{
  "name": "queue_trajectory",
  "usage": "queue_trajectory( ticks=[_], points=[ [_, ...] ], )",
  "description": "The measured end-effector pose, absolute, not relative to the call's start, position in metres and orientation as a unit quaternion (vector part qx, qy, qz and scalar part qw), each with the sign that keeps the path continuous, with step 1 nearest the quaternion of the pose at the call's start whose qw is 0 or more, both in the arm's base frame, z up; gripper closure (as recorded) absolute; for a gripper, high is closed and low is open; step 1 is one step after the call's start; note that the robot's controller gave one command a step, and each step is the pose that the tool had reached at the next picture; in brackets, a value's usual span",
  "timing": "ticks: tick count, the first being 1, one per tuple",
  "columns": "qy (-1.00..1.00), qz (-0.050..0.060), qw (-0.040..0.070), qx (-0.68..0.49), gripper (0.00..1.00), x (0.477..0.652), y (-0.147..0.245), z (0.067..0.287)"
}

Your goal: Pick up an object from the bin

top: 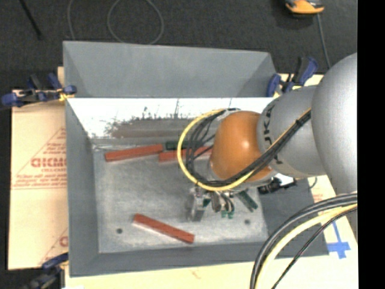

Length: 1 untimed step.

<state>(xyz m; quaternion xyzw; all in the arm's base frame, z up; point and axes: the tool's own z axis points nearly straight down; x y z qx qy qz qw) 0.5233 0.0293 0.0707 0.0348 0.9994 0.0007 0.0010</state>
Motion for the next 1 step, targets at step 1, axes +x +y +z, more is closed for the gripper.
queue_trajectory(
  ticks=[1],
  points=[
    [0.999,0.001,0.004,0.040,1.00,0.5423,0.0518,0.1057]
  ],
)
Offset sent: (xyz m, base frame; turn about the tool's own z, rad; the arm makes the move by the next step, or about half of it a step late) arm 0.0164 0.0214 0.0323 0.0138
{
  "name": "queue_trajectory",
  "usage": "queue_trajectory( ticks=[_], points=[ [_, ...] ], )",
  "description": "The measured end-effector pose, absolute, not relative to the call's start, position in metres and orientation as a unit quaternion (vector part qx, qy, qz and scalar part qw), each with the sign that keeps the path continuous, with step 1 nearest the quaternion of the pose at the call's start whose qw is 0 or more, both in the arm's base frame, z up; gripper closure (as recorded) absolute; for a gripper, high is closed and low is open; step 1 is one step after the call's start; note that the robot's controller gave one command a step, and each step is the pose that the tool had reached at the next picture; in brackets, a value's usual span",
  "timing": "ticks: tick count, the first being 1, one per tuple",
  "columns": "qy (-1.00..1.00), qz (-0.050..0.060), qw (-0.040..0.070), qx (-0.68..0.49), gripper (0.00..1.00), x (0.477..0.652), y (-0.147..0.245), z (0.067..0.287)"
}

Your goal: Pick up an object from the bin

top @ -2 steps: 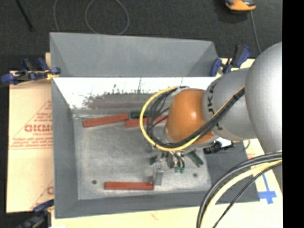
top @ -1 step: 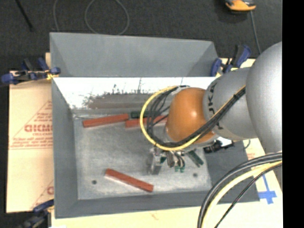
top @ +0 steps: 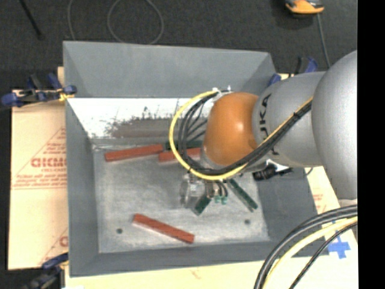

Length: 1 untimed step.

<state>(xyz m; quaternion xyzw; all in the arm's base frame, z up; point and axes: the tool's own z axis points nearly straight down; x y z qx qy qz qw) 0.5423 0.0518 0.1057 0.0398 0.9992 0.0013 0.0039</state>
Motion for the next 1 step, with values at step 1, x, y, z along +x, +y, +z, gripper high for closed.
queue_trajectory(
  ticks=[1],
  points=[
    [0.998,0.000,0.004,0.061,1.00,0.5579,0.0344,0.1437]
  ],
)
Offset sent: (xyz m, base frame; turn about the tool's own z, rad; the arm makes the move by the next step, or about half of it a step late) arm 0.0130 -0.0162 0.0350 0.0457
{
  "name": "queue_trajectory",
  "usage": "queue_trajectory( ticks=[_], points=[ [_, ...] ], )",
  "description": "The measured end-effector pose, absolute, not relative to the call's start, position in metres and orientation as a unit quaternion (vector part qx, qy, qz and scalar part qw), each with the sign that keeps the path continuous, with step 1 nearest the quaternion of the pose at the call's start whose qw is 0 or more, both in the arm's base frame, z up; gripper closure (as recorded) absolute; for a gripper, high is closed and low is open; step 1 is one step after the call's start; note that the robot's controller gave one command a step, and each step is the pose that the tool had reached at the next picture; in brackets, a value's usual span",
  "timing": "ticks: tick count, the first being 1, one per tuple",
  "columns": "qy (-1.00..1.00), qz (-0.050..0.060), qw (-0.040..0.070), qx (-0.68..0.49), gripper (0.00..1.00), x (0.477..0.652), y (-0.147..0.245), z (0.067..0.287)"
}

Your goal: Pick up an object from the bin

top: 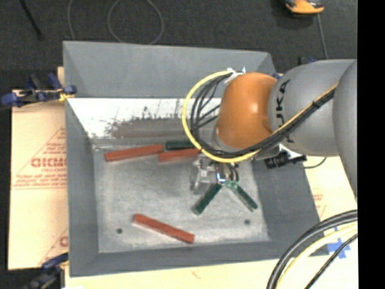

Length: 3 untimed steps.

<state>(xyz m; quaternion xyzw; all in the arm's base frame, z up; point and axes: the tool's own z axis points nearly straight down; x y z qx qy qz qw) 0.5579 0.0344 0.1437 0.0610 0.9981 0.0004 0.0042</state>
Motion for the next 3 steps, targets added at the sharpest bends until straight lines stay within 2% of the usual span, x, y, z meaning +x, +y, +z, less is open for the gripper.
queue_trajectory(
  ticks=[1,2,3],
  points=[
    [0.990,0.000,0.003,0.138,1.00,0.566,-0.004,0.147],
    [0.981,-0.001,-0.002,0.192,1.00,0.470,-0.040,0.132],
    [0.993,0.000,0.003,0.121,1.00,0.490,0.003,0.133]
  ],
)
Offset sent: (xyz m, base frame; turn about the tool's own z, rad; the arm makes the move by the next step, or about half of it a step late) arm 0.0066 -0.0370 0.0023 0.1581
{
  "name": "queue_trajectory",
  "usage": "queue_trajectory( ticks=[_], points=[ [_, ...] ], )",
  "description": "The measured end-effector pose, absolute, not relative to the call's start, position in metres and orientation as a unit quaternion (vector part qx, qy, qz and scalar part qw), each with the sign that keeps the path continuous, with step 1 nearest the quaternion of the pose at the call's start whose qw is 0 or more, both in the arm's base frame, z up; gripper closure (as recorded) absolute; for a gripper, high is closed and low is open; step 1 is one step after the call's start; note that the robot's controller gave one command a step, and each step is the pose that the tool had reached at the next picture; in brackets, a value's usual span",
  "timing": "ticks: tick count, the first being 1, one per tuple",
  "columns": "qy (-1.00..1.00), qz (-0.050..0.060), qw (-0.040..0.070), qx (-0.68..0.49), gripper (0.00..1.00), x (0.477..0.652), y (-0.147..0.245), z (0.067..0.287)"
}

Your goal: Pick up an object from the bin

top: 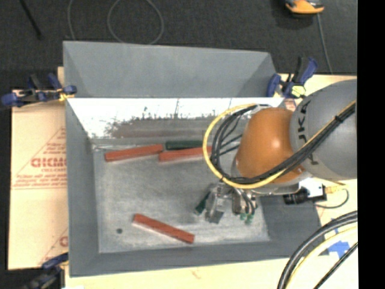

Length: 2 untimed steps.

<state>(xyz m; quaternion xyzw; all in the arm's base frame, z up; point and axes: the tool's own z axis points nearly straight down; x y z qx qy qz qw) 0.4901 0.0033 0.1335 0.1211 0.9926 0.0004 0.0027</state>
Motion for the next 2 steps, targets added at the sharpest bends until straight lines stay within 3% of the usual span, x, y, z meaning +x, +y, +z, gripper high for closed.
queue_trajectory(
  ticks=[1,2],
  points=[
    [0.991,0.001,-0.001,0.132,1.00,0.4842,0.0563,0.1056],
    [0.991,0.000,0.000,0.135,0.00,0.4850,0.0530,0.1070]
  ],
)
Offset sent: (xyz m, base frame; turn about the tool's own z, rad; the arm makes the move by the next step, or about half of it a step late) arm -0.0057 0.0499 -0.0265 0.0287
